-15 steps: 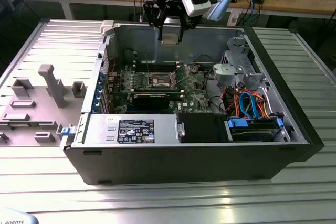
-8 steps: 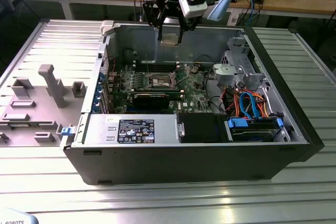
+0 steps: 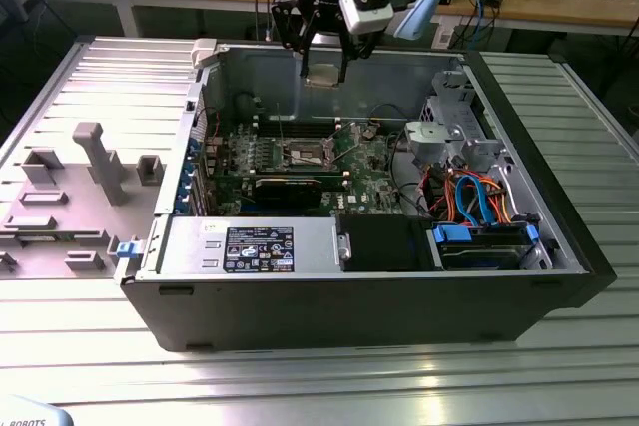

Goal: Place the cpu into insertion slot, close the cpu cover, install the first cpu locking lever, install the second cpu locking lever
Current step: 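Place the cpu into insertion slot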

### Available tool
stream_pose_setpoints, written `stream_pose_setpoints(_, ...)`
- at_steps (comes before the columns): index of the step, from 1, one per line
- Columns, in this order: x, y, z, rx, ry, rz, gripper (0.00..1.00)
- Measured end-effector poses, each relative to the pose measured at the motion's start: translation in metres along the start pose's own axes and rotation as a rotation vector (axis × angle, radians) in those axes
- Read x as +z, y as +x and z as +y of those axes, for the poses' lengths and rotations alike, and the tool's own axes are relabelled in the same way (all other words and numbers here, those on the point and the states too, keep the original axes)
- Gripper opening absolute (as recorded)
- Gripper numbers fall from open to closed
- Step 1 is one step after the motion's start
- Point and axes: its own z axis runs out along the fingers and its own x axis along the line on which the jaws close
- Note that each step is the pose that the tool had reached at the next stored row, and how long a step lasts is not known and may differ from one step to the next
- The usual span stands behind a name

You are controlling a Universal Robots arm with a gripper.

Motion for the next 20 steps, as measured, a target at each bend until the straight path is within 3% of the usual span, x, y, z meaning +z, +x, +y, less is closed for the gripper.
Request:
stream_pose_setpoints(5,0.0011,-0.0001,-0.0001,0.069,-0.0009,-0.006,0.54)
stream_pose_setpoints(18,0.0015,0.0,-0.0001,0.073,-0.0012,-0.006,0.54)
stream_pose_setpoints(20,0.0019,0.0,-0.0002,0.092,-0.0012,-0.0074,0.54)
